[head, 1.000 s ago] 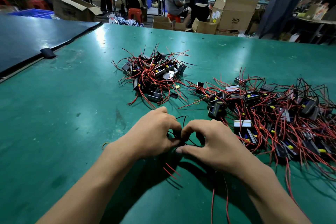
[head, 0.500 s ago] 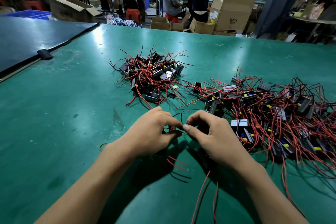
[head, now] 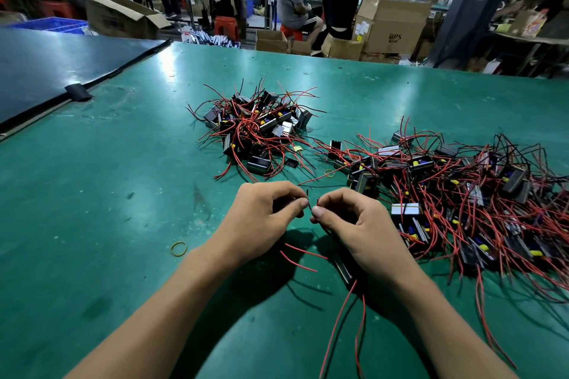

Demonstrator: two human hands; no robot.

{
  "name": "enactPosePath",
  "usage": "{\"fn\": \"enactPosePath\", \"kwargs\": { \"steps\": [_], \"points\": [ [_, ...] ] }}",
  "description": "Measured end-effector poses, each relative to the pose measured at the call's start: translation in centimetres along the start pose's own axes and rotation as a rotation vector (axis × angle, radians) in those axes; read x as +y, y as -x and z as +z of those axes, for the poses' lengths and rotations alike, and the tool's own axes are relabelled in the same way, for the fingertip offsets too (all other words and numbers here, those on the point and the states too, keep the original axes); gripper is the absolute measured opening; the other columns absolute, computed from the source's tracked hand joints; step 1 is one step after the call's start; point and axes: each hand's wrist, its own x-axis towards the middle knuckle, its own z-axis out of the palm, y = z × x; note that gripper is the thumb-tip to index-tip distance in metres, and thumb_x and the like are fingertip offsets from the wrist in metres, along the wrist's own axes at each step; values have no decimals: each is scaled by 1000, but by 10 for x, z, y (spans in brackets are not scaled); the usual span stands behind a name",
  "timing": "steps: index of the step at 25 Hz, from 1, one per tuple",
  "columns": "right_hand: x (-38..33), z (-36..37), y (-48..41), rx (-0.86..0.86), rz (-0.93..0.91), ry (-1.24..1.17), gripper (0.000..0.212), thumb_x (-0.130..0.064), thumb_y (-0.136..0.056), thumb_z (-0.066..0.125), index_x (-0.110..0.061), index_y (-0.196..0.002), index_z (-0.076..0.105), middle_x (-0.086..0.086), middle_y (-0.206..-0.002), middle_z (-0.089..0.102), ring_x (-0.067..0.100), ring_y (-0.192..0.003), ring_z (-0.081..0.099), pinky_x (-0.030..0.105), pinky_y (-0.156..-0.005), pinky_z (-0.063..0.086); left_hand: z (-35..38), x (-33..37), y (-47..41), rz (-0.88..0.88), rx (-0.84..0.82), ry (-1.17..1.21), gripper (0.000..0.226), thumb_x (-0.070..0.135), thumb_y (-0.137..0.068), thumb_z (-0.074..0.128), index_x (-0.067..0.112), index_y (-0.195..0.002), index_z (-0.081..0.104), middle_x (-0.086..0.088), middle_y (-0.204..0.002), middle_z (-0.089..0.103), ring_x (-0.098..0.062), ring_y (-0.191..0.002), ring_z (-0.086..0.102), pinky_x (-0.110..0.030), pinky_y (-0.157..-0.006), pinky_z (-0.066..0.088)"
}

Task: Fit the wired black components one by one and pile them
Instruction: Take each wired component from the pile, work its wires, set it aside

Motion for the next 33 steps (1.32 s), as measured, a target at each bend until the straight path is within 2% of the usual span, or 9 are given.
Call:
{"fn": "enactPosePath", "kwargs": {
  "steps": [2,6,10,16,19,24,26,30,33],
  "points": [
    [0,1,0,9,7,17,3,-21,-88,75,-20,-86,73,0,-80,76,21,-78,71,35,-74,56,2,1,0,8,12,8,3,12,-86,73,13,-87,76,6,-71,72,1,-63,62,-11,-64,44],
    [-1,1,0,29,12,42,4,-22,-87,76,-20,-84,76,-3,-77,76,10,-72,69,21,-70,52,3,2,0,13,18,21,4,11,-84,75,11,-87,78,11,-70,71,8,-59,56,-6,-61,38],
    [-1,2,0,27,36,57,7,-23,-86,77,-17,-83,76,4,-76,74,21,-70,66,33,-70,53,3,1,0,-22,30,40,3,10,-83,76,11,-84,78,18,-62,65,9,-52,52,-5,-57,35],
    [-3,3,0,29,60,59,7,-22,-86,77,-17,-80,75,4,-73,73,10,-66,61,34,-68,52,4,1,-1,-56,27,75,3,10,-82,77,10,-84,78,18,-62,65,8,-51,52,-5,-55,34],
    [-4,4,1,30,66,59,7,-20,-86,76,-17,-80,75,5,-74,73,13,-68,63,39,-70,55,4,1,-1,-72,21,88,2,11,-82,77,11,-83,79,17,-61,66,7,-50,52,-5,-55,34],
    [-4,2,0,25,27,80,5,-21,-86,76,-19,-82,76,3,-76,74,25,-76,69,37,-72,54,6,0,-1,-140,30,134,3,15,-82,77,17,-79,77,20,-52,60,3,-45,46,-7,-49,31],
    [-4,3,0,29,4,101,5,-20,-86,75,-20,-81,76,0,-74,74,23,-73,68,34,-70,53,7,0,-1,-147,48,134,6,16,-82,76,19,-77,76,16,-55,62,2,-47,47,-12,-49,35],
    [-3,8,2,77,-67,235,10,-16,-84,75,-22,-77,75,-10,-67,70,1,-60,59,17,-59,46,10,1,2,-16,69,-54,6,26,-78,71,21,-77,74,16,-65,67,3,-56,55,-19,-57,44],
    [-2,11,2,88,-131,328,10,-14,-84,73,-22,-79,75,-13,-68,70,4,-63,62,15,-60,46,10,-1,2,-14,76,-106,14,35,-76,68,22,-76,74,16,-65,67,4,-56,54,-20,-57,43]
  ]
}}
